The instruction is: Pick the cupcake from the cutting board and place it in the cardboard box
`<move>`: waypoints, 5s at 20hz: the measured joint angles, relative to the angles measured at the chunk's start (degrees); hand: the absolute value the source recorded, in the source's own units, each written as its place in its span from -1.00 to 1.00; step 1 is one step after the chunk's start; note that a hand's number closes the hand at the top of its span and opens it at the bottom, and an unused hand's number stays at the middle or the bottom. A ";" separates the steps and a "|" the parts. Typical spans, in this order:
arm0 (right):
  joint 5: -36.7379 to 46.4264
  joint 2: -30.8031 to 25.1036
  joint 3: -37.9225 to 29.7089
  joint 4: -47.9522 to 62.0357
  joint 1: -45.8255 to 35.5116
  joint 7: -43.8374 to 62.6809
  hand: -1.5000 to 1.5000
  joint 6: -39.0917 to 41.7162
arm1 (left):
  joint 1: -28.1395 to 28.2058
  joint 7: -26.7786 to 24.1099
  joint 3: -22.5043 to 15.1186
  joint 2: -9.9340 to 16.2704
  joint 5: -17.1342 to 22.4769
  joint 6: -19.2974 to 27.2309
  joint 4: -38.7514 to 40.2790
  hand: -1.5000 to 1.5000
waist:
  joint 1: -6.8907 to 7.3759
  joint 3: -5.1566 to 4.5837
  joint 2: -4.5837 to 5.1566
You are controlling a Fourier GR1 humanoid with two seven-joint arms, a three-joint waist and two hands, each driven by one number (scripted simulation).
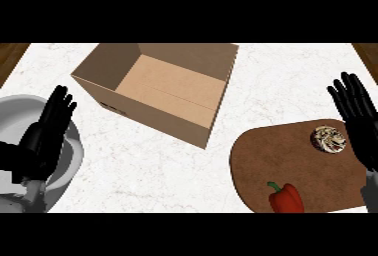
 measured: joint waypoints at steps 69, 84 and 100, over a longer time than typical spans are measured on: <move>39.07 -8.06 8.73 -1.46 -4.25 74.79 -1.00 -6.30 | 1.76 -0.05 0.42 -4.24 -18.15 -2.99 4.11 0.00 | 0.12 0.95 -0.57; 43.02 -3.00 6.19 6.07 -5.92 72.05 -1.00 -5.43 | 2.34 1.23 2.97 -5.52 -20.17 -5.47 3.30 0.00 | 0.24 0.97 -0.52; 55.33 -2.46 7.63 9.27 -7.43 68.85 1.00 -6.57 | 2.43 0.70 4.73 -7.94 -22.57 -7.41 3.49 0.00 | 0.32 0.88 -0.69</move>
